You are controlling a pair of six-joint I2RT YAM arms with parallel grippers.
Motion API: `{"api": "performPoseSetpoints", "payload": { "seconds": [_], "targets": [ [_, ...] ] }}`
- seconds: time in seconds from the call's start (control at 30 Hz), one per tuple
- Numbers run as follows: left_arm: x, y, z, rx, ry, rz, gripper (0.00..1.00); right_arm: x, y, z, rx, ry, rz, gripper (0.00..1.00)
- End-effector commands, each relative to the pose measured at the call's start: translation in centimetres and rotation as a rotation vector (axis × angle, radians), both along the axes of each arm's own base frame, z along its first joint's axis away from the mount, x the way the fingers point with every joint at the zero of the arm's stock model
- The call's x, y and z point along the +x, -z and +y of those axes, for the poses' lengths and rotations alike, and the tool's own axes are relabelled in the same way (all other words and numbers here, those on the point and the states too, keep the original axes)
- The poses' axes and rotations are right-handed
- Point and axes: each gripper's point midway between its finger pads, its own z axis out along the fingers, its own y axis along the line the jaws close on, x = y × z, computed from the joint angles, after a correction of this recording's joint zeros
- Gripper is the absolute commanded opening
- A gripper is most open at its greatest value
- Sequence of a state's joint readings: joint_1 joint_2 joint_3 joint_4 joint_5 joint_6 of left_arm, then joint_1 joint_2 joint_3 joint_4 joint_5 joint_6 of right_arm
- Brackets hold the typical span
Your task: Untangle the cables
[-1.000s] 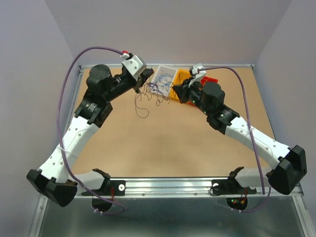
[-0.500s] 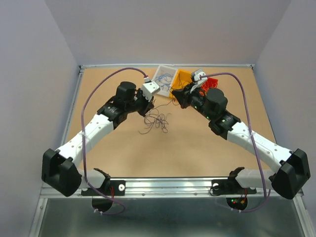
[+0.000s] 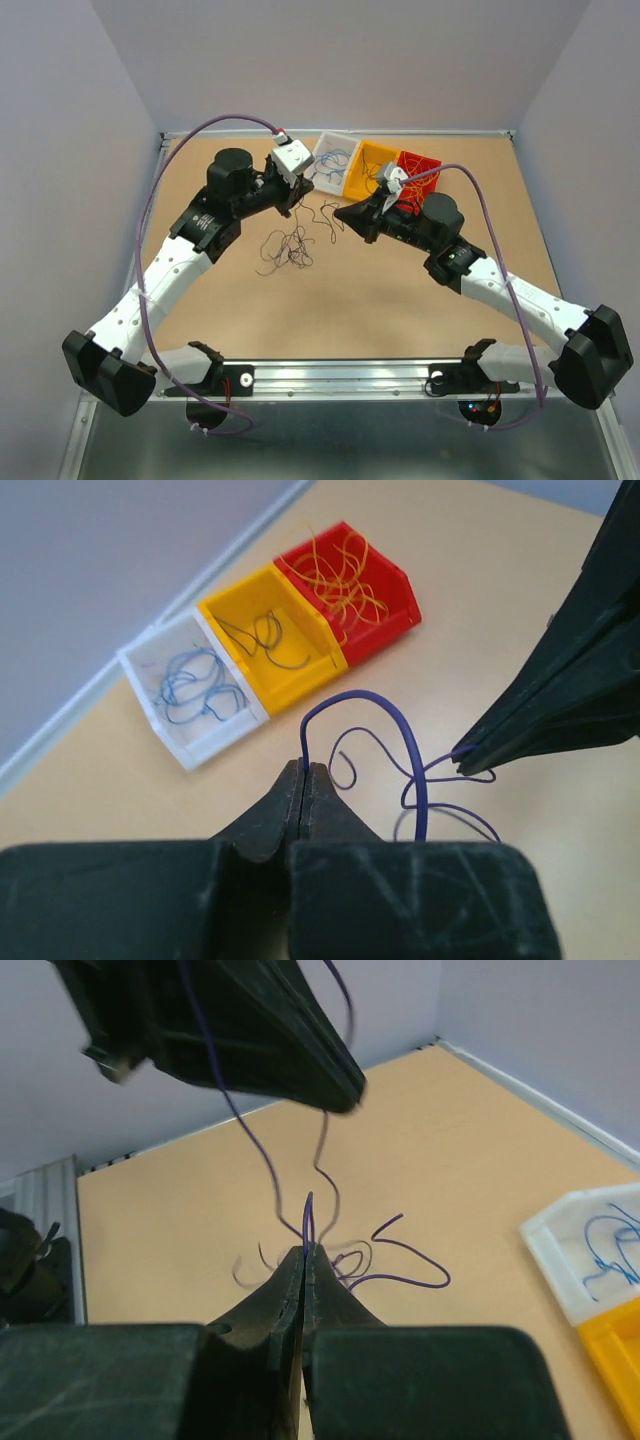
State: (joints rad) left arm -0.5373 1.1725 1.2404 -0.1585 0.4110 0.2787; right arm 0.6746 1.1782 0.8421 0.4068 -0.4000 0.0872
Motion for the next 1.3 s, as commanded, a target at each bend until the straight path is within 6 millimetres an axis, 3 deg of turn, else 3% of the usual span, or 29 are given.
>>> {"api": "performPoseSetpoints", "payload": {
  "seconds": [0.0, 0.1, 0.33, 0.5, 0.73, 1.03, 1.27],
  "targets": [
    [-1.2, 0.0, -1.1, -0.022, 0.086, 0.007, 0.0, -1.9, -1.2, 2.1, 0.023, -0.187, -0.119, 0.01],
    [-1.7, 0.3, -1.7, -0.029, 0.127, 0.014, 0.0, -1.6, -0.7, 2.8, 0.017, -0.216, -0.115, 0.01],
    [-2.9, 2.4, -2.5, -0.023, 0.225, 0.022, 0.0, 1.0, 1.0, 3.2, 0.027, -0.118, -0.087, 0.01],
    [-3.1, 3.7, -3.1, -0.014, 0.269, 0.028, 0.0, 1.7, 1.7, 3.7, 0.054, -0.115, -0.105, 0.06],
    [-3.4, 3.4, -3.0, -0.017, 0.28, 0.01, 0.0, 2.0, 2.3, 5.0, 0.052, -0.175, -0.091, 0.09],
    [-3.7, 2.9, -2.9, -0.034, 0.279, 0.001, 0.0, 1.8, 2.1, 5.3, 0.081, -0.196, -0.105, 0.23],
    [-3.9, 2.1, -2.9, -0.051, 0.275, -0.006, 0.0, 1.9, 2.1, 5.6, 0.09, -0.205, -0.118, 0.26]
  ]
}}
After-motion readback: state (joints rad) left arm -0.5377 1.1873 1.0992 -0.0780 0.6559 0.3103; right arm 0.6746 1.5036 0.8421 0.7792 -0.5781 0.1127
